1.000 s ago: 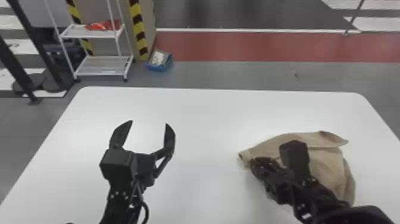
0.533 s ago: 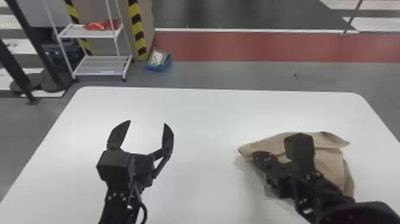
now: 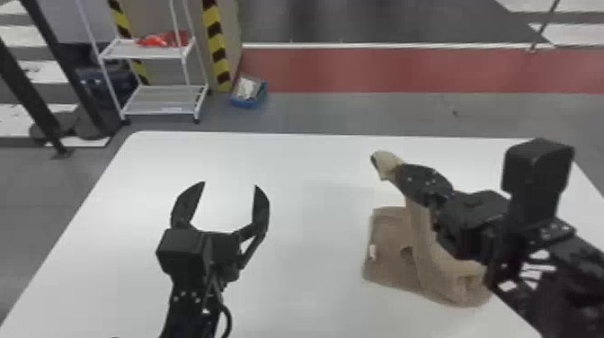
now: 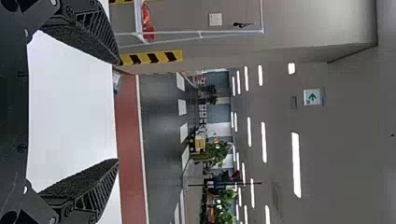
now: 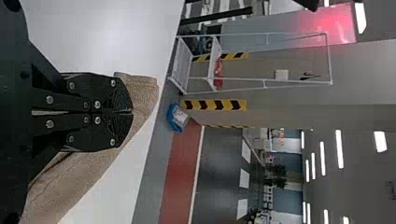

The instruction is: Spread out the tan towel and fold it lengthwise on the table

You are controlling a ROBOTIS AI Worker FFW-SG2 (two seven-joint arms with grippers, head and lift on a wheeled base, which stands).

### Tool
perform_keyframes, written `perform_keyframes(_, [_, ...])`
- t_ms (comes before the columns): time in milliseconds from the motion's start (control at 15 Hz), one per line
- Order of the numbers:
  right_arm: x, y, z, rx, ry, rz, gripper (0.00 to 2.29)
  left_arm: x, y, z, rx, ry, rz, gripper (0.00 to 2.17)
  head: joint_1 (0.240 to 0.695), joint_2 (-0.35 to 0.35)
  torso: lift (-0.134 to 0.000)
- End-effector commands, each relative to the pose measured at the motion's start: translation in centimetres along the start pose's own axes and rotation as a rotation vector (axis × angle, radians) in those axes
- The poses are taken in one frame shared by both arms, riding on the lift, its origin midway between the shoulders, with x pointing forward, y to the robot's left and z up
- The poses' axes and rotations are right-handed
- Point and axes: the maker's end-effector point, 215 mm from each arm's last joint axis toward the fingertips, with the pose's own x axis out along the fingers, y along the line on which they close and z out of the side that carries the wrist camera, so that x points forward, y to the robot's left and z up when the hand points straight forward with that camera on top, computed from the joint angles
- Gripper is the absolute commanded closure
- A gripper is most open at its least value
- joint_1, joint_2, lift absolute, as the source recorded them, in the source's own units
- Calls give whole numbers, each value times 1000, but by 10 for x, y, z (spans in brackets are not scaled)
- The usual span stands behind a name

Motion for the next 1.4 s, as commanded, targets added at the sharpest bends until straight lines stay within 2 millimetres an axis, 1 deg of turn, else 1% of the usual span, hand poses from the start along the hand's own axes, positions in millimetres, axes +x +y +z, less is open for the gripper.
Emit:
perform_keyframes(0, [-25, -7, 49, 36, -93, 7, 1541, -1, 3, -1, 1, 0, 9, 147, 695, 33, -124])
perform_keyframes(67, [-32, -3, 61, 53, -118, 29, 1541, 0, 6, -1, -1, 0, 18, 147, 695, 29, -124])
perform_keyframes(133, [-36, 7, 71, 69, -143, 72, 1541, 2, 7, -3, -1, 3, 23, 147, 695, 27, -124])
perform_keyframes(333, [-43, 46, 84, 113, -188, 225, 1541, 6, 3, -6, 0, 6, 19, 147, 695, 43, -124])
perform_keyframes(400, [-45, 49, 86, 117, -190, 242, 1541, 7, 2, -9, 2, 9, 17, 147, 695, 54, -124])
perform_keyframes(467, [-47, 37, 84, 113, -187, 218, 1541, 8, 3, -9, 2, 9, 18, 151, 695, 75, -124])
perform_keyframes(533, [-49, 8, 76, 123, -175, 165, 1541, 7, 5, -11, 4, 13, 22, 151, 695, 80, -124])
perform_keyframes(600, [-53, -31, 64, 139, -160, 92, 1541, 8, 8, -11, -2, 8, 25, 151, 695, 77, -124])
perform_keyframes(667, [-55, -66, 47, 156, -140, 18, 1541, 9, 8, -11, -4, 3, 26, 151, 695, 62, -124])
perform_keyframes(733, [-65, -115, 39, 163, -160, -80, 1541, 9, 8, -11, -6, 2, 25, 151, 695, 37, -124])
perform_keyframes(800, [-75, -155, 26, 183, -156, -155, 1541, 10, 6, -10, -8, 1, 23, 151, 695, -31, -124])
perform_keyframes(867, [-85, -186, 14, 198, -145, -216, 1541, 10, 4, -10, -10, 0, 20, 151, 695, -67, -124])
perform_keyframes(933, [-97, -217, -5, 214, -125, -287, 1541, 9, 2, -10, -11, 0, 17, 151, 695, -113, -124])
perform_keyframes(1000, [-118, -258, -23, 210, -109, -409, 1541, 9, 2, -8, -11, -4, 14, 151, 695, -149, -124])
perform_keyframes(1067, [-133, -290, -51, 224, -64, -491, 1541, 8, 2, -6, -14, -11, 15, 151, 695, -191, -124])
perform_keyframes(1133, [-144, -317, -75, 238, -21, -554, 1541, 7, 2, -5, -12, -15, 13, 147, 695, -272, -124])
perform_keyframes(1200, [-148, -335, -107, 262, 39, -580, 1541, 6, 1, -4, -14, -19, 9, 147, 695, -307, -124])
perform_keyframes(1267, [-148, -341, -132, 265, 92, -589, 1541, 6, -1, -4, -16, -19, 3, 147, 695, -345, -124])
perform_keyframes(1333, [-147, -340, -154, 261, 142, -594, 1538, 4, -7, -4, -19, -19, -12, 147, 695, -350, -124])
